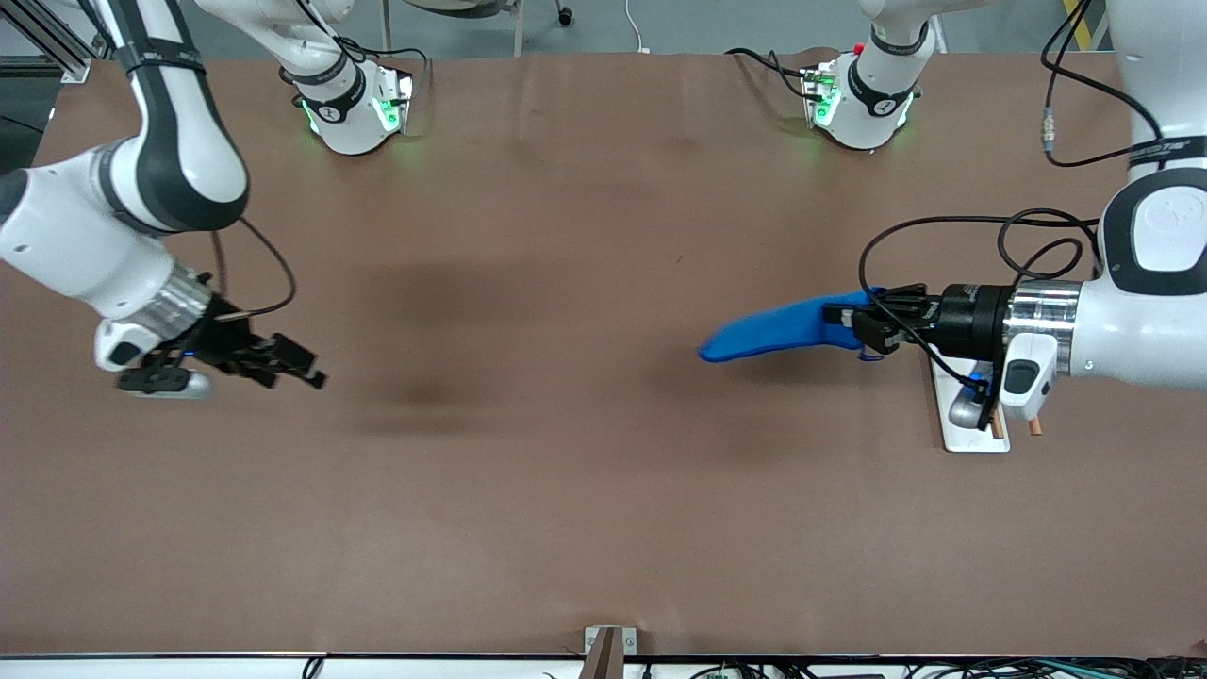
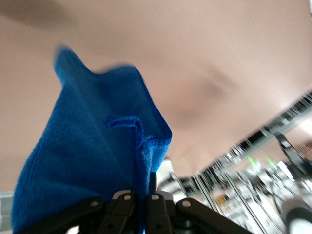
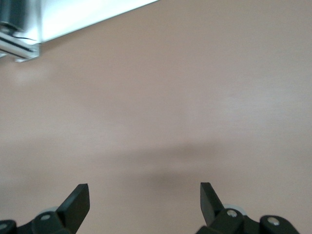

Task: Right arm passes towel to left arm to hang
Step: 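Open the right gripper and withdraw while the left gripper pulls towel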

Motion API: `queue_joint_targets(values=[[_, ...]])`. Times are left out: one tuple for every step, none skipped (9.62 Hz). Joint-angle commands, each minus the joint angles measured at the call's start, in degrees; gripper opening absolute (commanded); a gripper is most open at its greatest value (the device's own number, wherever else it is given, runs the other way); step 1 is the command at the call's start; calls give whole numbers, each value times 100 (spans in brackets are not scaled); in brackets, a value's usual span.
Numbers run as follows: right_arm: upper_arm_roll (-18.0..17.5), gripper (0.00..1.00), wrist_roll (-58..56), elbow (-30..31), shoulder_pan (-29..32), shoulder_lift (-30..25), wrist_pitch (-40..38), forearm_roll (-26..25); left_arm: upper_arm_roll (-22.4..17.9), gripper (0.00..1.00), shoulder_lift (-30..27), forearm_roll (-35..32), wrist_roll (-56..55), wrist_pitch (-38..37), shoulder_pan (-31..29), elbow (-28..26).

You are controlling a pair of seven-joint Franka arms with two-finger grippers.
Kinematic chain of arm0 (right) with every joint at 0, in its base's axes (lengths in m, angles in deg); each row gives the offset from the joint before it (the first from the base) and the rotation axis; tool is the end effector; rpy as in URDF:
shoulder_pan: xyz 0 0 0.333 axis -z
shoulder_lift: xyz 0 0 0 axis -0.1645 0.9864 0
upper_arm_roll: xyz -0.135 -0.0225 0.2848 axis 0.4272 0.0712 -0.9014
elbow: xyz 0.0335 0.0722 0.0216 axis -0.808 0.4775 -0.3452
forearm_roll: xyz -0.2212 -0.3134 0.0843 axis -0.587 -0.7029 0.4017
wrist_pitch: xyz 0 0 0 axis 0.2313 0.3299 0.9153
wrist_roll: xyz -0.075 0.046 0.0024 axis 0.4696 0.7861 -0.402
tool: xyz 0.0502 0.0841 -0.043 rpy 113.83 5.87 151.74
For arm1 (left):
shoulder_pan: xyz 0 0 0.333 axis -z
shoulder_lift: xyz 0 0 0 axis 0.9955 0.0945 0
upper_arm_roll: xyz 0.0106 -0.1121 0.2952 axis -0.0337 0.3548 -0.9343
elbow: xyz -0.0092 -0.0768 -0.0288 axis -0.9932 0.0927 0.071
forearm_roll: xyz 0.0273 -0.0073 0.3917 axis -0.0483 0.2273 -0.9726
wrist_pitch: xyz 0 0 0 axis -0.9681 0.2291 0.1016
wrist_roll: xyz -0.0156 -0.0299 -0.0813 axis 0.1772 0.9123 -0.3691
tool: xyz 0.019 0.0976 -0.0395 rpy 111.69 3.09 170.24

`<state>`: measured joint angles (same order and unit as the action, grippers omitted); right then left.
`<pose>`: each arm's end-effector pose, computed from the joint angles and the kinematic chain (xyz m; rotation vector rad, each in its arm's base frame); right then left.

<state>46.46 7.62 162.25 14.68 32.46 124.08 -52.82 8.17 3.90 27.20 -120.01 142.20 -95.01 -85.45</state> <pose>0.6000 0.0163 0.4272 -2.8663 0.2170 -0.2926 0.6441 -0.1281 0.4975 2.3559 0.7065 -0.7044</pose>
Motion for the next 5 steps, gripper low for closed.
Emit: queue_joint_targets(values=[[628, 100, -4, -37, -38, -520, -635, -720, -41, 1, -114, -990, -396, 81, 6, -106], [848, 100, 4, -370, -38, -600, -1239, -845, -41, 1, -123, -1395, -738, 73, -38, -132], [1085, 100, 5, -782, -47, -610, -1872, -994, -50, 1, -97, -1834, -1185, 81, -56, -141], [1262, 100, 13, -1360, -64, -601, -2687, -1169, -33, 1, -88, -2404, -1329, 38, -108, -168], [1316, 100, 13, -1862, -29, -592, -3374, -1267, -32, 1, -97, -2610, -1339, -32, -213, -194]])
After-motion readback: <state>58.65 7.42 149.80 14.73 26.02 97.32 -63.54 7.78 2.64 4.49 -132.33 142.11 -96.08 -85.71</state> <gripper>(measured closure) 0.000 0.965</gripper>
